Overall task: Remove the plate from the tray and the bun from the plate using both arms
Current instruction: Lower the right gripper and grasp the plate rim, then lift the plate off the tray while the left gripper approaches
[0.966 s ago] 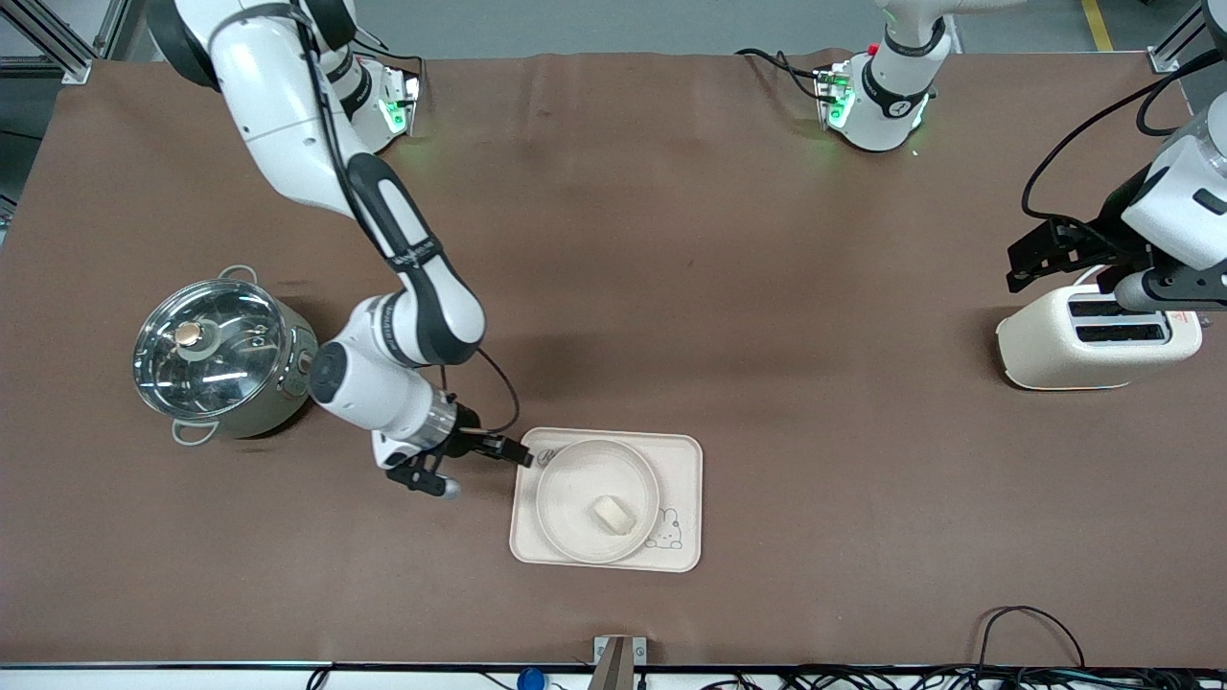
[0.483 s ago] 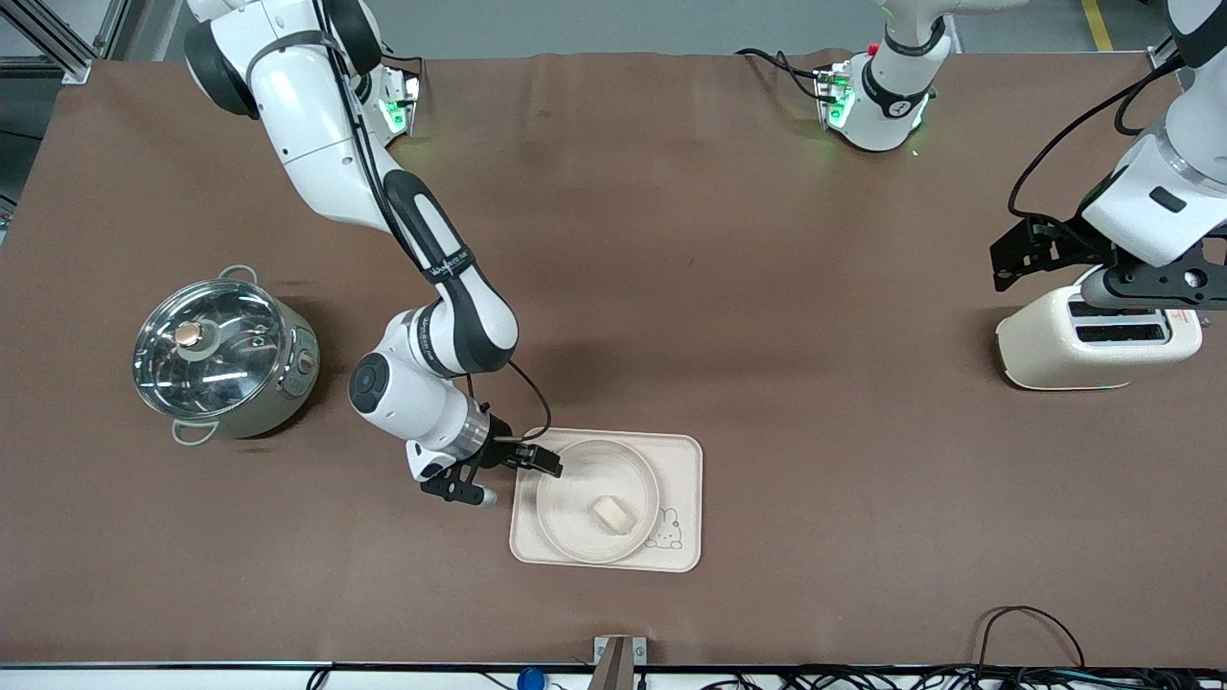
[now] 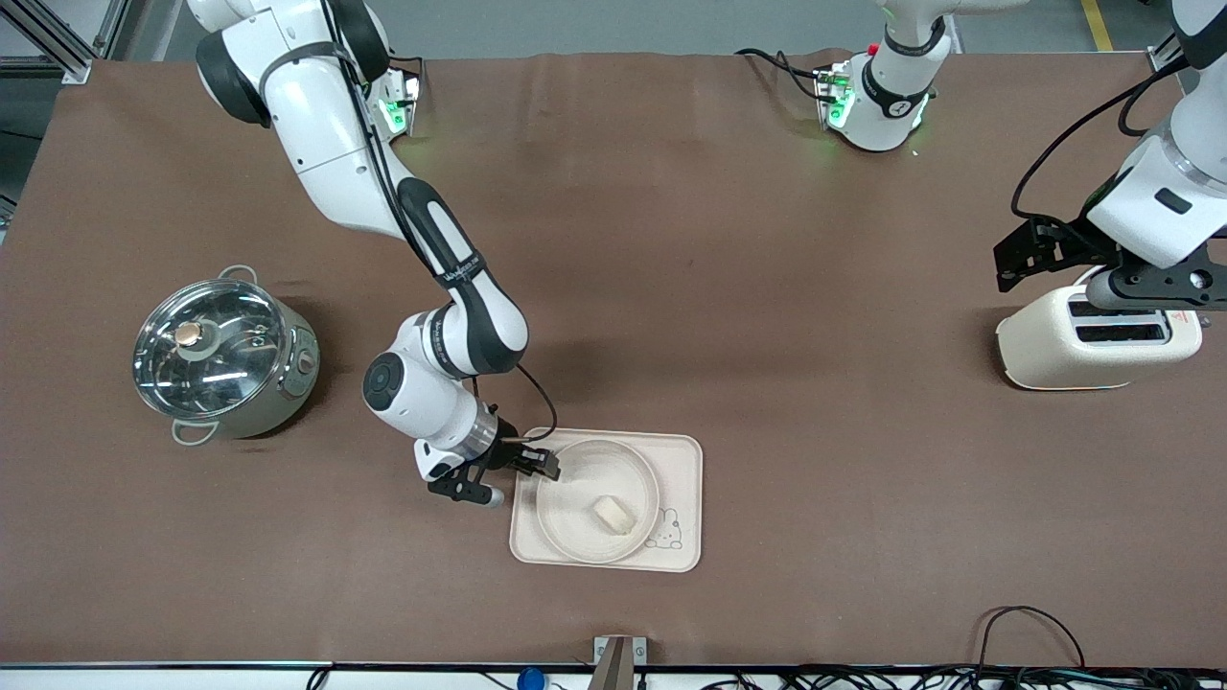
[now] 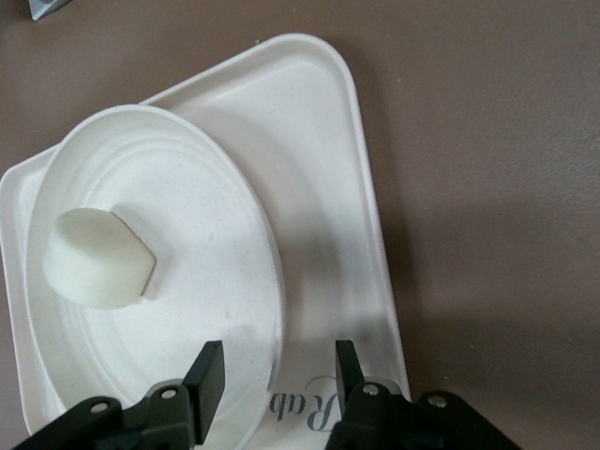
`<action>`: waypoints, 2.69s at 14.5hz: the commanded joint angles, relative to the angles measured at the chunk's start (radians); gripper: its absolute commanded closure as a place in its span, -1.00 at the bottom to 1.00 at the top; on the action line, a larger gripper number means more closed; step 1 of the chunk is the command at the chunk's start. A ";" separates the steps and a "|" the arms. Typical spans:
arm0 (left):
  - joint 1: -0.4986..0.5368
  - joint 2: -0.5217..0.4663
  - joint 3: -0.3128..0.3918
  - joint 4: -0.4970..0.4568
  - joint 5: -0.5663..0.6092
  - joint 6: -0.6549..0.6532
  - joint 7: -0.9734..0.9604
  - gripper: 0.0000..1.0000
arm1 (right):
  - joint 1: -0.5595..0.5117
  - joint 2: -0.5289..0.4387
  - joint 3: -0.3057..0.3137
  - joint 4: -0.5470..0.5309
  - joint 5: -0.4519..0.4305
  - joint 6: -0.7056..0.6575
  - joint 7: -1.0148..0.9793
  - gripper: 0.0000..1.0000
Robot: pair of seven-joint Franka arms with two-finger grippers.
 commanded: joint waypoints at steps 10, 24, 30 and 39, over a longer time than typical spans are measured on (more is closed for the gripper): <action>0.005 0.003 -0.007 0.019 0.003 -0.012 0.015 -1.00 | 0.002 0.030 -0.003 0.030 -0.016 0.019 -0.035 0.99; -0.078 0.115 -0.016 -0.009 -0.014 -0.010 -0.048 -1.00 | 0.004 -0.348 0.043 -0.470 -0.005 0.017 -0.141 1.00; -0.219 0.184 -0.015 -0.010 -0.018 0.034 -0.344 -1.00 | 0.074 -0.442 0.112 -0.724 -0.003 0.182 -0.141 0.99; -0.397 0.305 -0.016 -0.173 -0.006 0.411 -0.862 -1.00 | 0.076 -0.514 0.119 -0.780 0.106 0.139 -0.119 -1.00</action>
